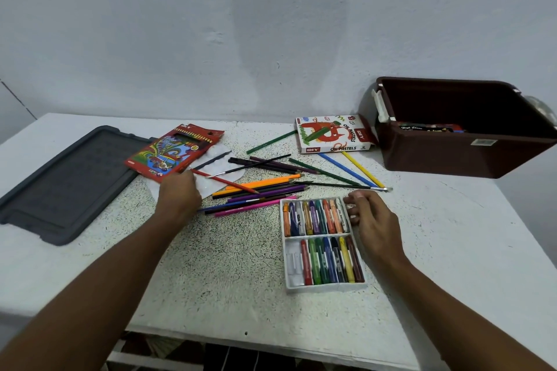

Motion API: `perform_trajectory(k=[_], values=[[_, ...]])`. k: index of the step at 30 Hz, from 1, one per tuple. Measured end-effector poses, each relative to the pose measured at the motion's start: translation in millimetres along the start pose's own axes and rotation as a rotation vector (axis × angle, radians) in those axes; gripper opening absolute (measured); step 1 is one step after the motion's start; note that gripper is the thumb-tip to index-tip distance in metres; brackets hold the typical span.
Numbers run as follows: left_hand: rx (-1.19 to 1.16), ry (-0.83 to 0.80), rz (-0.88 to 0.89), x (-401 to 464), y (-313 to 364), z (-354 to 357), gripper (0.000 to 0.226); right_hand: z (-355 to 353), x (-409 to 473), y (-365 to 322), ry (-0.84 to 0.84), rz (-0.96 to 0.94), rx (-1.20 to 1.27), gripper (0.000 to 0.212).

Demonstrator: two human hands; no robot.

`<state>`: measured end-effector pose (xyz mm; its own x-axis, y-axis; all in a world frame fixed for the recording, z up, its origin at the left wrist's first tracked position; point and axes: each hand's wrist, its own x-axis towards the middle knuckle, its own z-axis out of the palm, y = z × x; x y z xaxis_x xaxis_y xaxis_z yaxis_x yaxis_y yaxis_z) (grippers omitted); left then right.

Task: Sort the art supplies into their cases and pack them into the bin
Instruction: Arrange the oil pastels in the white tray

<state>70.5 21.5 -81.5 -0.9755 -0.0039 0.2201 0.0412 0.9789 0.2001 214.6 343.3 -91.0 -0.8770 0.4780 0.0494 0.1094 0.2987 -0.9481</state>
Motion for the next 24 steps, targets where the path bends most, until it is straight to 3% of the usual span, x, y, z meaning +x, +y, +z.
perform_trajectory(k=[11,16,21,24], values=[[0.008,0.061,-0.053,4,6,-7,0.017,1,2,1,-0.001,0.001,0.000,0.025],[-0.240,0.071,0.187,0,35,-13,0.018,1,2,2,-0.002,-0.010,-0.003,0.026],[-0.420,-0.131,0.545,-20,76,-18,0.018,0,1,2,-0.008,-0.008,-0.005,0.025],[-0.513,-0.278,0.597,-31,95,-20,0.022,0,1,1,-0.011,-0.013,-0.005,0.025]])
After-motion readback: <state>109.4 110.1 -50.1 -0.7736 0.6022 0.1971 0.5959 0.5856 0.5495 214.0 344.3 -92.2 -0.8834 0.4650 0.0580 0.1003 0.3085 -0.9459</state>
